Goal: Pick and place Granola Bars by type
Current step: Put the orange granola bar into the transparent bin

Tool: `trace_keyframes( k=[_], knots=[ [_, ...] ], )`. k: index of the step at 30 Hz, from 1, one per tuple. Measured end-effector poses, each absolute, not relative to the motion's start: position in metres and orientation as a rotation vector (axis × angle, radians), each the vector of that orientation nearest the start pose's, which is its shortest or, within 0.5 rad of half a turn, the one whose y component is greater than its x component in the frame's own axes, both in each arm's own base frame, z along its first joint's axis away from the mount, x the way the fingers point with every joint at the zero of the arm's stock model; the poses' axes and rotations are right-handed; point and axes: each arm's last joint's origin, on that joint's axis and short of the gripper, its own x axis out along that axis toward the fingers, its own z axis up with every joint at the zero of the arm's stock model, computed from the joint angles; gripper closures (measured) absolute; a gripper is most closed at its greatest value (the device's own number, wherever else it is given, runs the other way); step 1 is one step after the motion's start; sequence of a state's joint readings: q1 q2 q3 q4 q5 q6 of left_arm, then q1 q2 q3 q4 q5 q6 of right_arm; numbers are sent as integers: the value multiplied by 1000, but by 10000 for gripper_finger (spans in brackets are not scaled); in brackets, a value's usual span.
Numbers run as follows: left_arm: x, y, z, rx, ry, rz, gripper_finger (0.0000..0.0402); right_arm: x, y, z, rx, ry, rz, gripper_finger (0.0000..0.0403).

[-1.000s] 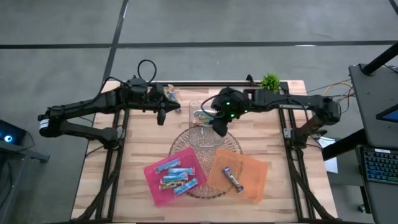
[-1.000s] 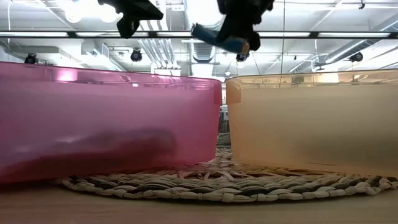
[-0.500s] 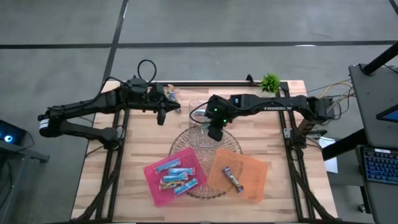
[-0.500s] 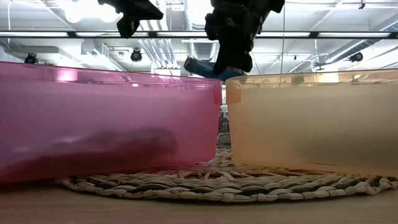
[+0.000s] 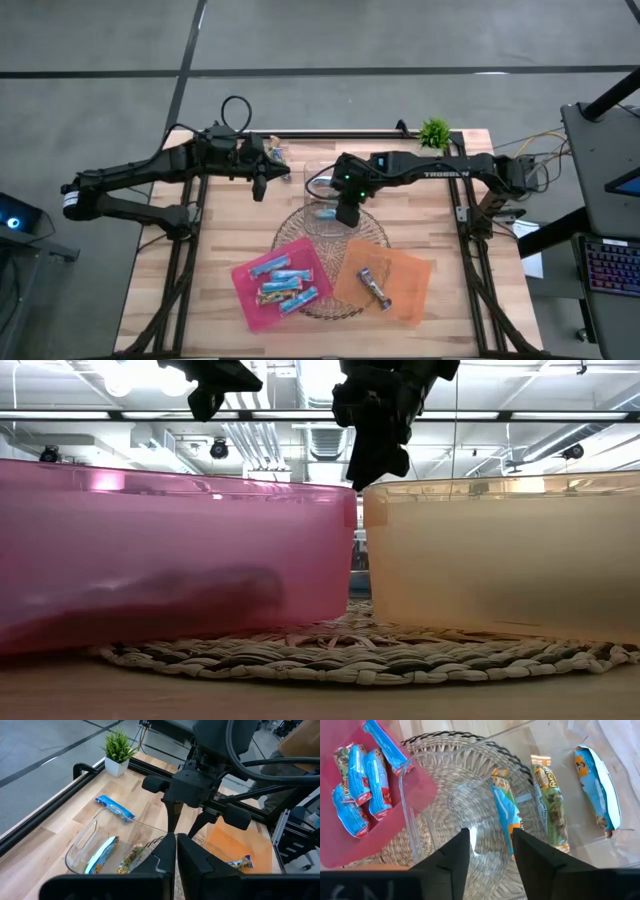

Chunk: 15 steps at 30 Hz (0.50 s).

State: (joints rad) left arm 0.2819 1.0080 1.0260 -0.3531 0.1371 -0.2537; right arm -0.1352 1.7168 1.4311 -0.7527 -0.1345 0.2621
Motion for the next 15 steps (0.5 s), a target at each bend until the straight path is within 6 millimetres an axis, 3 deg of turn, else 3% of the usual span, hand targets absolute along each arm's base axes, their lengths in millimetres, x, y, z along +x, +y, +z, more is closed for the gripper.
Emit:
trace_keyframes(
  k=[8, 11, 15],
  knots=[
    [207, 56, 359, -321, 309, 184, 401, 357, -45, 270, 383, 1023, -141, 255],
    [207, 56, 359, -321, 308, 184, 401, 357, -45, 271, 383, 1022, -141, 274],
    [207, 56, 359, -321, 308, 184, 401, 356, -45, 271, 382, 1020, -141, 327]
  ],
)
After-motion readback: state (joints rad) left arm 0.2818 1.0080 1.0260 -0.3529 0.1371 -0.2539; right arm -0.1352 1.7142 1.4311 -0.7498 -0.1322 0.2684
